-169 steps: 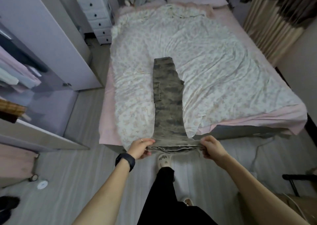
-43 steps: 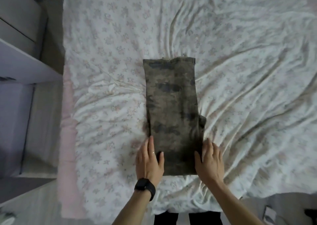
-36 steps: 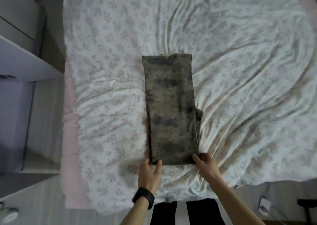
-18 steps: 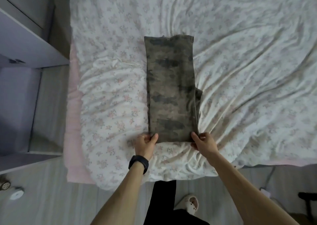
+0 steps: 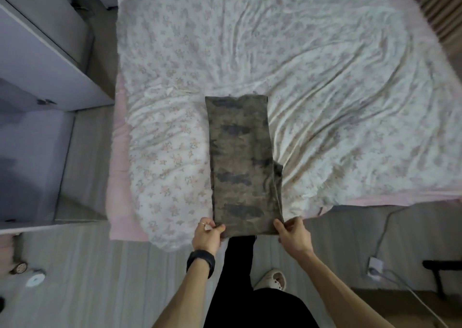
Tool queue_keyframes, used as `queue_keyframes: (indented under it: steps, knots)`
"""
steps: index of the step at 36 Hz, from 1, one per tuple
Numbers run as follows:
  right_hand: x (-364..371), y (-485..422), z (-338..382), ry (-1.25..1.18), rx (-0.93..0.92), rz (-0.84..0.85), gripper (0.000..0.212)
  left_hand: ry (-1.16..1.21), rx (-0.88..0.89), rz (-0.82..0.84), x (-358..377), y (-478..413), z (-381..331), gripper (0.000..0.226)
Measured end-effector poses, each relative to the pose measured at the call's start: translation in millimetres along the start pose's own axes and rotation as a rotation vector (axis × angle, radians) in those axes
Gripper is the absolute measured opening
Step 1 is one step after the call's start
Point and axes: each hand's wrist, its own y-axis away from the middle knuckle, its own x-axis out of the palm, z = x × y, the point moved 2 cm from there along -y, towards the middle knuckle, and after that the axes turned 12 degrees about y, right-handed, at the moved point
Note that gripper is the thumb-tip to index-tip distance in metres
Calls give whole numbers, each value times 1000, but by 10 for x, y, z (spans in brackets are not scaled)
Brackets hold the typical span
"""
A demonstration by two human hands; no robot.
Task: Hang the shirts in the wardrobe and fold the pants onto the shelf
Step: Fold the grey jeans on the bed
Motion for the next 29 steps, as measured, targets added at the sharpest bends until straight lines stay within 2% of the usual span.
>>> queue_keyframes:
  steps: [5,7,8,11,13,15,17,18,20,21,23,25,29]
  knots:
    - [-56,511,-282,66,58,160,36,-151,-131,45,-182,463,187,26]
    - [-209,610,-186,56,33,166,33,-161,-115,56,-220,578,101,28]
    - [-316,620,-97,48,-3,145,30,-176,-60,48,-232,614,15,26]
    - [-717,532,374,-13,-185,31,15,-184,275,49,-220,588,-438,12]
    - [-976,365,787,-42,-263,-65,8,-97,425,73,-151,473,-872,18]
    - [-1159,136,1165,-72,-256,-101,22,2,437,105,-36,308,-1266,20]
    - [-1268,-88,1449,-186,-225,-47,32,48,397,167,86,128,-1562,21]
    - [-1298,-202,1567,-262,-220,7,32,40,397,194,138,21,-1688,30]
    - [-1328,-417,1768,-358,-244,114,36,-30,468,248,236,-202,-1908,47]
    - [-1340,-526,1855,-364,-264,140,38,-88,530,270,291,-327,-2004,47]
    - [-1351,-749,1970,-323,-308,110,33,-204,603,281,387,-602,-2130,32]
    - [-1349,-958,2044,-196,-340,22,26,-263,601,269,465,-844,-2206,26]
    - [-1295,-1380,2172,137,-353,-99,31,-319,466,198,635,-1248,-2278,38]
